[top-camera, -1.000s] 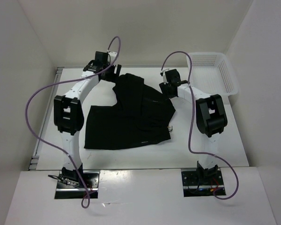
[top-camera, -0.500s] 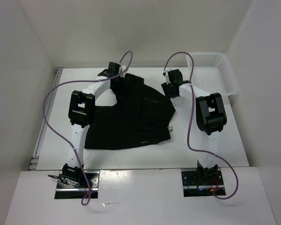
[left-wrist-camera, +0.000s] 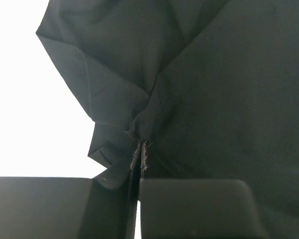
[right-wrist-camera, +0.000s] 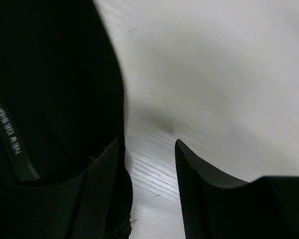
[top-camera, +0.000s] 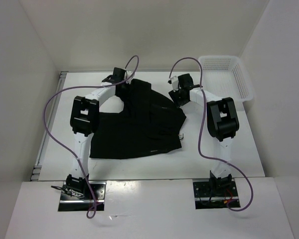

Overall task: Fold and stack the shorts
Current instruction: Flatten the shorts out, then fold the shorts

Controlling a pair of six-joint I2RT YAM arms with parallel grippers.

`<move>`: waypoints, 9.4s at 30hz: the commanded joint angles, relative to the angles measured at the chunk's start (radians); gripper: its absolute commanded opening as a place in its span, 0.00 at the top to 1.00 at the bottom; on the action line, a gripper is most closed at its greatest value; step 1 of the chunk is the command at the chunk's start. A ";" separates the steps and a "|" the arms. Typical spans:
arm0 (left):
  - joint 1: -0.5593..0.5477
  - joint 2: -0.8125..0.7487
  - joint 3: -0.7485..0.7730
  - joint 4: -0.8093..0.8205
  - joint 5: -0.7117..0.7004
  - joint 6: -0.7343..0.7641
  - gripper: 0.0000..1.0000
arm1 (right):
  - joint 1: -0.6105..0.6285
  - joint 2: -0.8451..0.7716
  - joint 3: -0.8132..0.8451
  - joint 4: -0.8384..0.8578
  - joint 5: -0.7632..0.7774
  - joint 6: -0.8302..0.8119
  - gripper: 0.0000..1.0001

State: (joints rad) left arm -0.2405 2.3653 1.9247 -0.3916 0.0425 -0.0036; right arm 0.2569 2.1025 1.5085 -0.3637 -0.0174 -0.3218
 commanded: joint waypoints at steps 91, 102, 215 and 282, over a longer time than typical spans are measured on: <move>0.320 -0.629 -0.750 -0.429 0.060 0.004 0.68 | 0.288 -0.262 -0.054 -0.147 -0.002 -0.243 1.00; 0.291 -0.373 -0.173 -0.302 0.142 0.004 0.39 | 0.308 -0.265 -0.083 -0.156 -0.035 -0.299 1.00; 0.046 -1.108 -0.943 -0.572 -0.006 0.004 0.49 | 0.459 -0.930 -0.423 -0.474 -0.259 -0.636 0.35; 0.187 -0.641 -0.891 -0.185 0.016 0.004 0.37 | -0.039 -0.662 -0.722 -0.256 -0.473 0.860 0.13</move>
State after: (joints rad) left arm -0.0536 1.6962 1.0084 -0.5915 0.0479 -0.0040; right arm 0.2134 1.4494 0.8082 -0.6678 -0.3992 0.5098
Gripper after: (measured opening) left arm 0.625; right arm 0.872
